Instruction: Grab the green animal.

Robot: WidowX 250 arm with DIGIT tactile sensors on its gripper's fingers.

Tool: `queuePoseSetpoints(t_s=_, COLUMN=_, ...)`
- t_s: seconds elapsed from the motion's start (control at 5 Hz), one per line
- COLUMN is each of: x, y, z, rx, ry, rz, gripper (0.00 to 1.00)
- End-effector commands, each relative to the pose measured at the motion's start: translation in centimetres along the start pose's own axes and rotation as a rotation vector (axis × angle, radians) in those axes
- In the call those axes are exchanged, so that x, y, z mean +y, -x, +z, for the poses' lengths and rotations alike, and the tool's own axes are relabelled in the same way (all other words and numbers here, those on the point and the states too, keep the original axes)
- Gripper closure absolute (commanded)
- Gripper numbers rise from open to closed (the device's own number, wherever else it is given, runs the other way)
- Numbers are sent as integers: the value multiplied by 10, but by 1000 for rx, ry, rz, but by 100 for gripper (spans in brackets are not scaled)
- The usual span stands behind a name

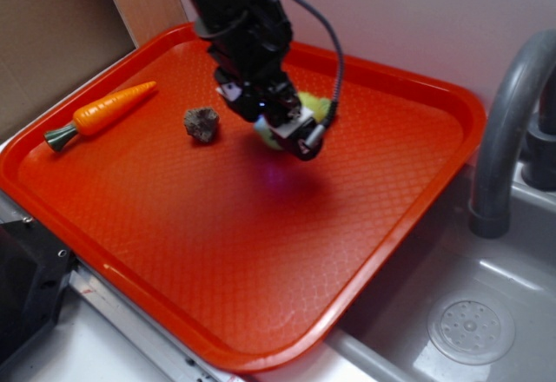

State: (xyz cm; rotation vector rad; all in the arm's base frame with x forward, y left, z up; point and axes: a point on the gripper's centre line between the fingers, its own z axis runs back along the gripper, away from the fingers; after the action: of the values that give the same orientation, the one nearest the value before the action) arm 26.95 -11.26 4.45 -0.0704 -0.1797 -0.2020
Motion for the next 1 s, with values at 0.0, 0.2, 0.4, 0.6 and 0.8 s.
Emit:
queuePoseSetpoints(t_s=0.0, x=-3, y=-12, z=-19, rx=32, ry=-36, rz=6, gripper=0)
queuePoseSetpoints(t_s=0.2, x=7, y=-9, z=-22, rx=58, ry=-61, rz=69, gripper=33)
queuePoseSetpoints(t_s=0.4, x=7, y=-5, z=-18, rx=68, ry=-73, rz=82, gripper=100)
queuePoseSetpoints(t_s=0.6, x=10, y=1, z=16, rx=173, ry=-136, rz=-62, gripper=100)
queuePoseSetpoints(t_s=0.8, x=20, y=23, z=72, rx=200, ry=-117, rz=-8, gripper=100)
